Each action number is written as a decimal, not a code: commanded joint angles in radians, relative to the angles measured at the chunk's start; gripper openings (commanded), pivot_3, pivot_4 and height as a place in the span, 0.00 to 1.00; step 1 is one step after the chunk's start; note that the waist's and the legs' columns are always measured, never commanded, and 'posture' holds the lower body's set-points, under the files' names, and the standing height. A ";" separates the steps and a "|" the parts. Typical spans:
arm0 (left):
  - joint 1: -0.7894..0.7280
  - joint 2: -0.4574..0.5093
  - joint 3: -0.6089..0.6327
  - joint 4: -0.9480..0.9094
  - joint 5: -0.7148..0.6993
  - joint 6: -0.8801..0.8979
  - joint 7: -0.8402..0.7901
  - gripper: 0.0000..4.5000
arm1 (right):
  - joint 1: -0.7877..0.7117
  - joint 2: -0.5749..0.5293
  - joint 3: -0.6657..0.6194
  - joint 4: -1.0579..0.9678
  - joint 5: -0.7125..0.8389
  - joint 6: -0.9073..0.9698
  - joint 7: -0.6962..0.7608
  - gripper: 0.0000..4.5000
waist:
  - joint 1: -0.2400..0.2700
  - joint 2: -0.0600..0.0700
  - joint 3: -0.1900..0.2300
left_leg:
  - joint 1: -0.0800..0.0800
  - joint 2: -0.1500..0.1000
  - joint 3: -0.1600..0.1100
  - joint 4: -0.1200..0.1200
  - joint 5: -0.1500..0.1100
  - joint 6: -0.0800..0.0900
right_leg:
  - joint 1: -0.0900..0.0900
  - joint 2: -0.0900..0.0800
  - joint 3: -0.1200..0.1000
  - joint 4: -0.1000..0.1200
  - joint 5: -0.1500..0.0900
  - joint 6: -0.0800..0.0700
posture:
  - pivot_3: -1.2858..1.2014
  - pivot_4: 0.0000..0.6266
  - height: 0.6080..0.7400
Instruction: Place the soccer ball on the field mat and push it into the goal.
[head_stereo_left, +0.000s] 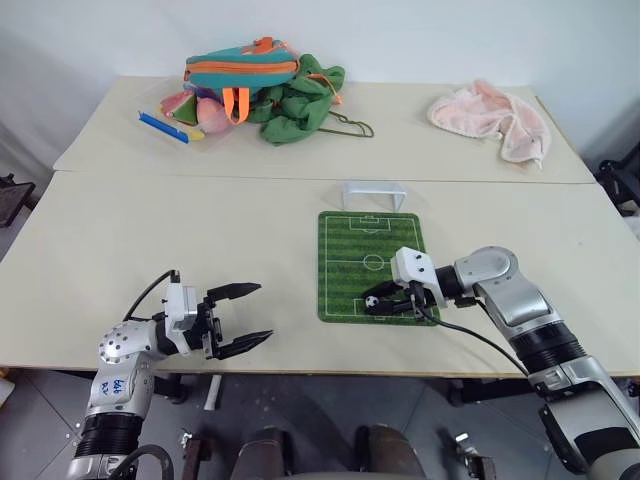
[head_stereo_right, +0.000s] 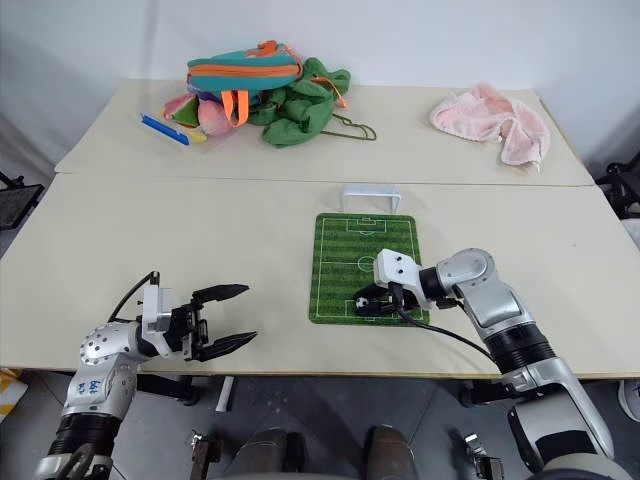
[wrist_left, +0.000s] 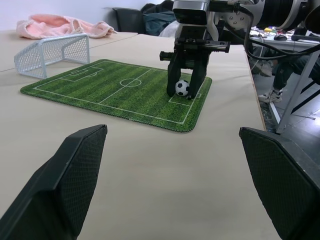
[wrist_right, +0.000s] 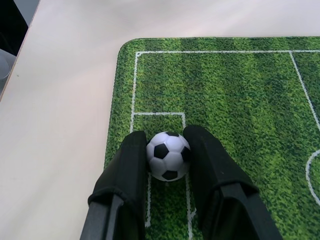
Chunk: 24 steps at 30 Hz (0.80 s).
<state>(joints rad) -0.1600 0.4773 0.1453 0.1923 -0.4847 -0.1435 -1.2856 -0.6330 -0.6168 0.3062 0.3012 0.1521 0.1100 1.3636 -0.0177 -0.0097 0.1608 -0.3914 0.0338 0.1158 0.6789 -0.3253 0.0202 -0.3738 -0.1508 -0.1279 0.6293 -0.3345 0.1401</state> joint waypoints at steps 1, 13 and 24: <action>-0.016 -0.005 0.001 -0.014 -0.016 -0.009 0.005 1.00 | 0.000 -0.008 -0.010 -0.001 -0.010 -0.005 0.008 0.48 | 0.000 0.000 0.000 | 0.000 0.000 0.000 0.000 0.000 0.000 | 0.000 0.000 0.000 0.000 0.000 0.000 | 0.52 0.24 1.00; -0.057 -0.016 -0.007 0.030 -0.007 -0.022 0.002 1.00 | -0.014 -0.004 -0.025 -0.048 0.002 0.010 0.005 0.70 | -0.009 0.000 0.000 | 0.000 0.000 0.000 0.000 0.000 0.000 | 0.000 0.000 0.000 0.000 0.000 0.000 | 0.52 0.24 1.00; -0.085 -0.024 -0.013 0.060 -0.004 -0.032 -0.006 1.00 | -0.044 -0.012 -0.062 -0.131 0.019 0.050 -0.025 0.70 | -0.009 0.000 0.000 | 0.000 0.000 0.000 0.000 0.000 0.000 | 0.000 0.000 0.000 0.000 0.000 0.000 | 0.52 0.24 1.00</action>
<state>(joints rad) -0.2361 0.4520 0.1354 0.2523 -0.4838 -0.1635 -1.2843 -0.6492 -0.6170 0.2959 0.2213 0.1478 0.1490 1.3544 -0.0270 -0.0096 0.1610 -0.3915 0.0338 0.1155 0.6791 -0.3253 0.0202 -0.3739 -0.1508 -0.1280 0.6294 -0.3346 0.1401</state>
